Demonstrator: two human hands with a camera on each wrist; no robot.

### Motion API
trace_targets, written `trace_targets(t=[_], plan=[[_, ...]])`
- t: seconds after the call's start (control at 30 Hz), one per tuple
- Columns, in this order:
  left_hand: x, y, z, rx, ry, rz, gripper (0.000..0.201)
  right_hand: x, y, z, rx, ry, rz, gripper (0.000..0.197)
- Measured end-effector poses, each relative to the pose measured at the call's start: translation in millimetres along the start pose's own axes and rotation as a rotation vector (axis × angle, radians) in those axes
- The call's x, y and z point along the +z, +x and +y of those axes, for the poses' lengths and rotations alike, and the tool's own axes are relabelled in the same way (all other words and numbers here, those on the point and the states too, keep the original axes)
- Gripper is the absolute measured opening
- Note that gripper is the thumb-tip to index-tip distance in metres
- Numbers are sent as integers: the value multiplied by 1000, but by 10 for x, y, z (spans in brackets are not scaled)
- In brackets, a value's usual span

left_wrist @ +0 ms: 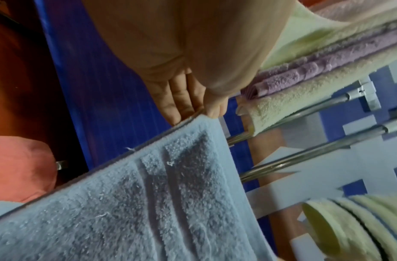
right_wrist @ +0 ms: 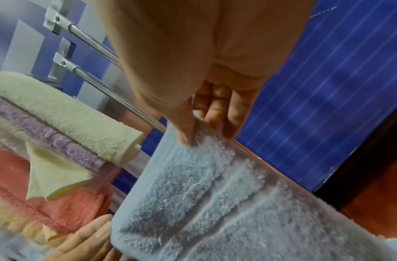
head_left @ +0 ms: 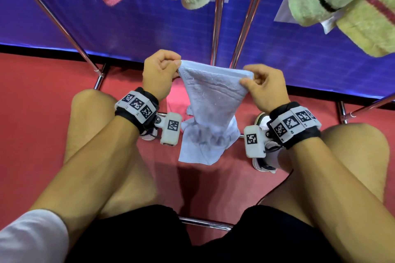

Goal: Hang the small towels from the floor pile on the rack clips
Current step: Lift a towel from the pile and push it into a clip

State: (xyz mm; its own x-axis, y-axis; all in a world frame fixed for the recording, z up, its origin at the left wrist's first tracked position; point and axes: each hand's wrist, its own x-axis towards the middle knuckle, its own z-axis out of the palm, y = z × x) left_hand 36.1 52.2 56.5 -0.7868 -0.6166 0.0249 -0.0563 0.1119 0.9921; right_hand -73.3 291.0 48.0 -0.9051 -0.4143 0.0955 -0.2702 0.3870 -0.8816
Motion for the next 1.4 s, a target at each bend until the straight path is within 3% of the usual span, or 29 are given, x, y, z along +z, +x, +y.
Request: trace_targets(t=[0.1, 0.27, 0.47, 0.63, 0.8, 0.97, 1.1, 1.27, 1.4], plan=[[53, -26, -18, 10, 47, -44, 13, -19, 4, 9, 22, -15, 0, 13], [70, -33, 13, 19, 66, -35, 14, -57, -29, -37, -17, 67, 31, 22], [123, -46, -87, -14, 155, -41, 14, 51, -102, -10, -4, -169, 152, 7], [178, -83, -156, -92, 184, -54, 6, 155, -148, -59, -8, -177, 78, 22], [286, -184, -84, -141, 84, -106, 12, 279, -181, -107, -75, -107, -73, 19], [393, -301, -47, -127, 51, -165, 13, 390, -214, -108, -76, -38, -206, 18], [437, -350, -58, -97, 49, -209, 16, 420, -222, -102, -68, -14, -225, 33], [436, -341, -10, -99, 7, -221, 12, 389, -206, -98, -152, -77, -268, 10], [439, -373, 18, -127, -60, -242, 4, 383, -195, -72, -305, -128, -152, 6]])
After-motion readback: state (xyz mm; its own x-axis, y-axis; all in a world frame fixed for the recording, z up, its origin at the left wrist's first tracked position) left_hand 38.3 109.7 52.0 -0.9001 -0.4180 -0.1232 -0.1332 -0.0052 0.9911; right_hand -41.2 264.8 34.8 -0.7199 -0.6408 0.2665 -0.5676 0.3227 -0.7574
